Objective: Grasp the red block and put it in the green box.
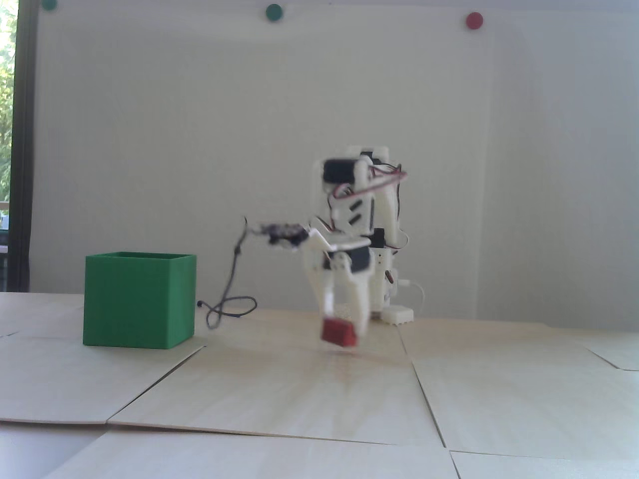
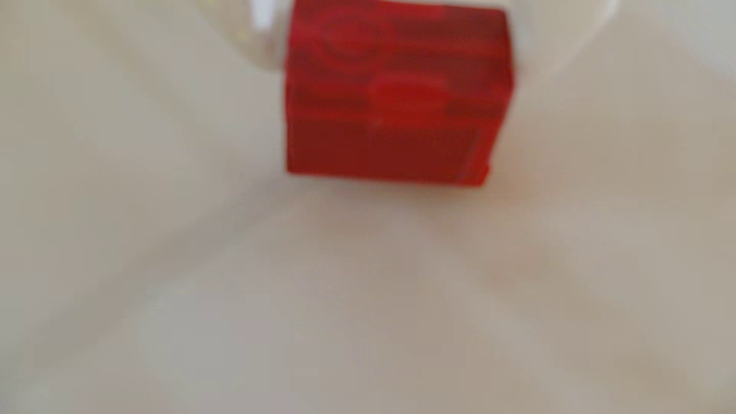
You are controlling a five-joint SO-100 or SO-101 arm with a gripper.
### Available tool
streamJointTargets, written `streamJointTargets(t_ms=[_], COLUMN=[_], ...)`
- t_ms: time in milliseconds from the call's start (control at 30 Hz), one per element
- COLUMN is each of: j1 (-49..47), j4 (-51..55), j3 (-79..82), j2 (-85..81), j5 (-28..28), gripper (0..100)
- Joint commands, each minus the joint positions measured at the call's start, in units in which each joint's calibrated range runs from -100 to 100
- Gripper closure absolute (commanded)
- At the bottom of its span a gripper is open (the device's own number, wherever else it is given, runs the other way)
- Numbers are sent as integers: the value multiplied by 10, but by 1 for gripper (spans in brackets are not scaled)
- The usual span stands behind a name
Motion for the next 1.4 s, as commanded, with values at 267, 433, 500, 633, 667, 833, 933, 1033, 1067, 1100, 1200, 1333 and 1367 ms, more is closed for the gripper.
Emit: streamJointTargets(t_ms=[267,433,500,633,667,833,933,1033,1067,1100,1200,1333,1367], j1=[158,223,236,252,257,281,284,318,322,329,340,355,355], j4=[116,109,95,52,43,11,12,-14,-25,-40,-64,-106,-116], j3=[-376,-386,-386,-386,-386,-381,-380,-379,-379,-379,-378,-382,-382], j2=[-111,-176,-195,-209,-209,-207,-206,-206,-206,-206,-201,-179,-173], j5=[-37,-33,-32,-32,-32,-32,-32,-32,-32,-32,-32,-32,-32], gripper=[98,98,98,98,98,98,98,98,98,98,98,98,98])
